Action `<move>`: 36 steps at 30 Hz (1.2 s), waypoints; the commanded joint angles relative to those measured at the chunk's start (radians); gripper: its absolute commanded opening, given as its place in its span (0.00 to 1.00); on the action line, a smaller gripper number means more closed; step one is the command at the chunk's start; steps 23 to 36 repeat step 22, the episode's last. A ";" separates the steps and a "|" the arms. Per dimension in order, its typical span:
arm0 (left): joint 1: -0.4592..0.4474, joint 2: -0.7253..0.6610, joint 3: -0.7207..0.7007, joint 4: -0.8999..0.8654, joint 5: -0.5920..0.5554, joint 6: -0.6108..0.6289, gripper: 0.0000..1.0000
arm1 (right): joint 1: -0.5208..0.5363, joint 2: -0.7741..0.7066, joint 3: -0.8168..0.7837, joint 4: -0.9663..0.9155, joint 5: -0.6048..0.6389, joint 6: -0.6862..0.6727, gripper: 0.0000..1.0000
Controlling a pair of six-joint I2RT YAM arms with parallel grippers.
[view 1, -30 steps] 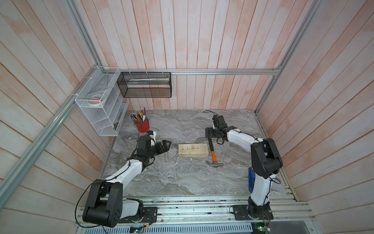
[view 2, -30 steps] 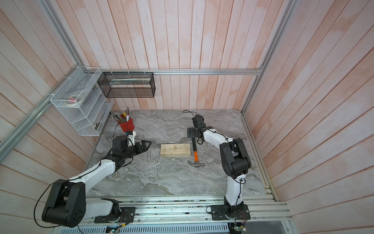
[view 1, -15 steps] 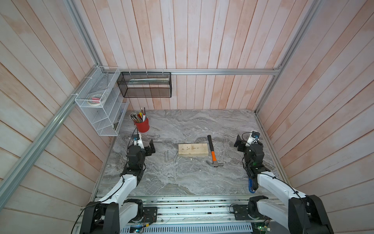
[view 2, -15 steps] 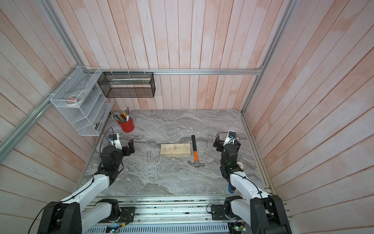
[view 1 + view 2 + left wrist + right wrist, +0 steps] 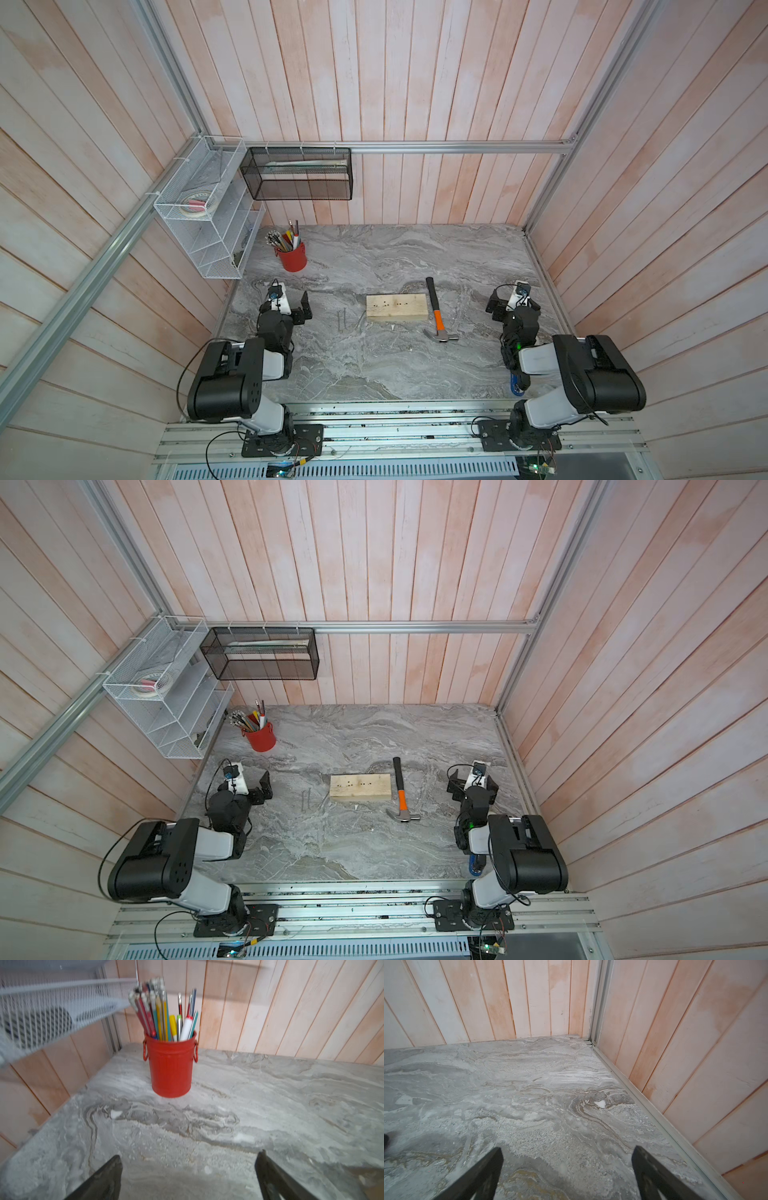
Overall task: Use a claw hammer to pull out a nail
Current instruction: Reset both arms
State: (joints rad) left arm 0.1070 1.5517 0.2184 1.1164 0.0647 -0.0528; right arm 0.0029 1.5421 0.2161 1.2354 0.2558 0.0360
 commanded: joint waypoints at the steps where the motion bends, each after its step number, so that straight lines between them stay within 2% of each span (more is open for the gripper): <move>1: 0.003 0.029 0.012 0.173 0.096 -0.016 1.00 | -0.014 0.014 -0.007 0.098 -0.047 0.029 0.98; 2: -0.004 0.015 0.037 0.095 0.101 -0.010 1.00 | -0.015 -0.004 0.004 0.041 -0.050 0.029 0.98; 3: -0.034 -0.009 0.067 -0.003 0.045 0.011 1.00 | -0.015 -0.010 0.008 0.030 -0.052 0.030 0.98; 5: -0.064 0.021 0.058 0.071 -0.016 0.031 1.00 | -0.015 0.012 -0.013 0.105 -0.045 0.027 0.98; 6: -0.063 0.005 0.066 0.026 -0.013 0.030 1.00 | -0.014 0.030 -0.025 0.159 -0.049 0.021 0.98; 10: -0.064 0.007 0.062 0.036 -0.013 0.030 1.00 | -0.012 0.009 -0.012 0.097 -0.050 0.024 0.98; 13: -0.064 0.011 0.061 0.046 -0.011 0.030 1.00 | -0.013 0.027 -0.024 0.152 -0.049 0.020 0.98; 36: -0.062 0.013 0.061 0.049 -0.009 0.027 1.00 | -0.006 0.025 -0.018 0.140 -0.047 0.013 0.98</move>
